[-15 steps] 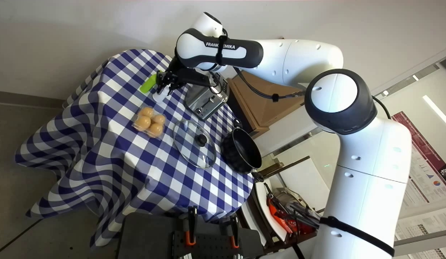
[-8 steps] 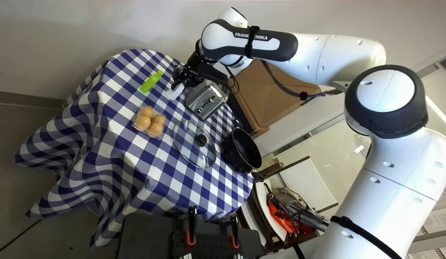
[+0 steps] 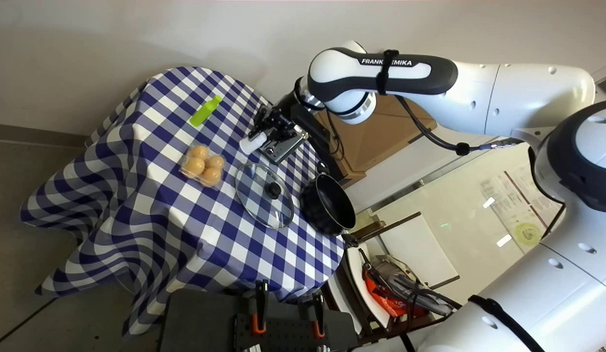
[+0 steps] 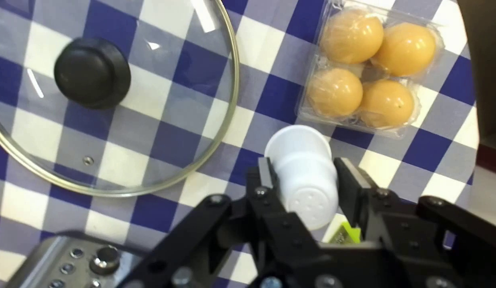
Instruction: Pick up the small white bottle from the table and move it to the right.
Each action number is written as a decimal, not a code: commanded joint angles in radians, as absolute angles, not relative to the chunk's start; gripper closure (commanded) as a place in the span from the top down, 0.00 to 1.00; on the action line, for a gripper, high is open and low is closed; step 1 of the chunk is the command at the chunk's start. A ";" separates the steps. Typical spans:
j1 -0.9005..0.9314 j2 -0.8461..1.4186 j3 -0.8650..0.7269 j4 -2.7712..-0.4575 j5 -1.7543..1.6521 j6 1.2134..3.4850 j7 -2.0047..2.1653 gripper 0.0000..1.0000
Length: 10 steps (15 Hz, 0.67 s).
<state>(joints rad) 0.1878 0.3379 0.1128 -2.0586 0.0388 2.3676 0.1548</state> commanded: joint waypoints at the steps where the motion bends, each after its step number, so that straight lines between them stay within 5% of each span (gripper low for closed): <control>1: 0.163 0.255 0.088 -2.267 0.090 2.506 0.267 0.16; 10: 0.122 0.112 0.026 -2.492 0.115 2.574 0.460 0.16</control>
